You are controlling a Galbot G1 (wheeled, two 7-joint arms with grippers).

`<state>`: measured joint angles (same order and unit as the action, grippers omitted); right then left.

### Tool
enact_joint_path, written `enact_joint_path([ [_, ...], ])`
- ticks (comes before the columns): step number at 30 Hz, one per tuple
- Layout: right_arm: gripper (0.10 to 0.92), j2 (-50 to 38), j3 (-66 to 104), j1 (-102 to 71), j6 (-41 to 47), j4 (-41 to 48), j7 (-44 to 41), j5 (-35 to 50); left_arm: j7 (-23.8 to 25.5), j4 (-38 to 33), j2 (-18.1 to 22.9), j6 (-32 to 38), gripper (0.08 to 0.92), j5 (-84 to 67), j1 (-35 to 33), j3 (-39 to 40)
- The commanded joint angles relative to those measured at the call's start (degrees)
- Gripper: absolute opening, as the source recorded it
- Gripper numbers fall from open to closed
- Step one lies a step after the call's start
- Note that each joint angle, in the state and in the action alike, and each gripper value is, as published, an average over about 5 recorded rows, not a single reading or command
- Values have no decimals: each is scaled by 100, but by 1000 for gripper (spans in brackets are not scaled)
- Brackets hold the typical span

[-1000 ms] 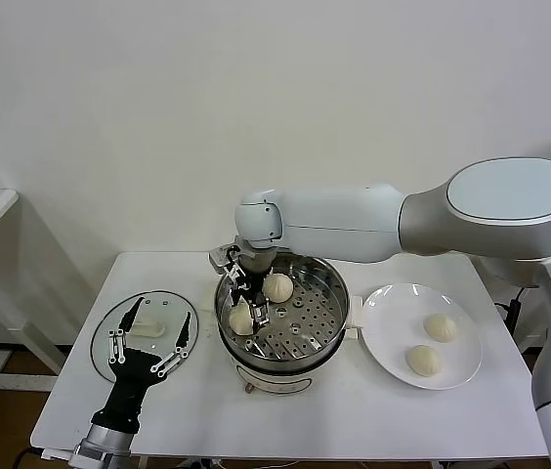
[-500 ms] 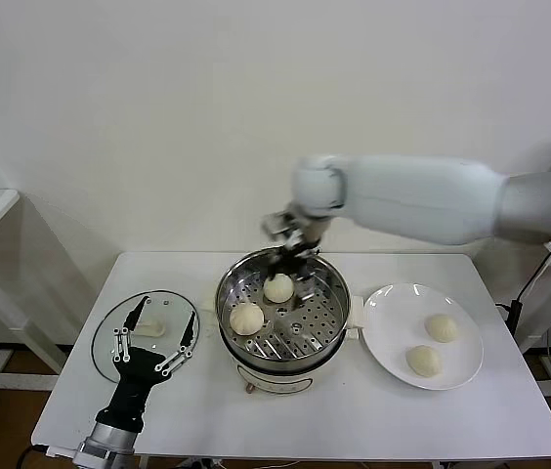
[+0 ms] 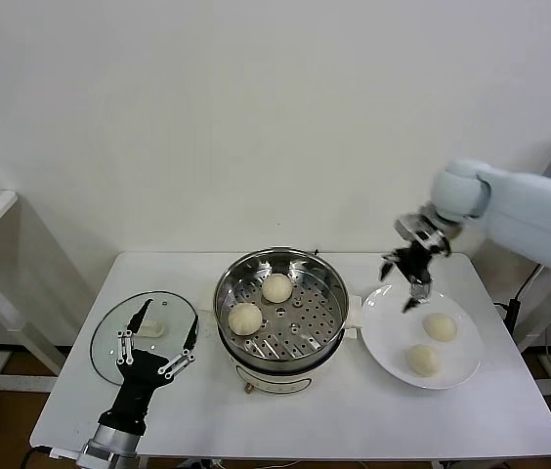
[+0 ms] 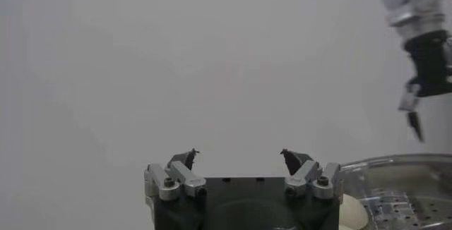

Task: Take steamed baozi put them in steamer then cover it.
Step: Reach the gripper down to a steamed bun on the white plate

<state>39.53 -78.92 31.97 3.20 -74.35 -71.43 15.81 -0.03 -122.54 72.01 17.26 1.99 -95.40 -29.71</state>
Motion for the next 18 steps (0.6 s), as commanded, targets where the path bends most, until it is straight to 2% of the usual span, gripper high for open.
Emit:
enact_joint_path([
  [1,823,-721,484,-1405,-209,204,139,-720,-6,-23,4,8,823,28,-45,-14],
  [18,823,-394,929,-2048,-133,499,513,-953,-20,-12,34,26,823,36,-105,-44],
])
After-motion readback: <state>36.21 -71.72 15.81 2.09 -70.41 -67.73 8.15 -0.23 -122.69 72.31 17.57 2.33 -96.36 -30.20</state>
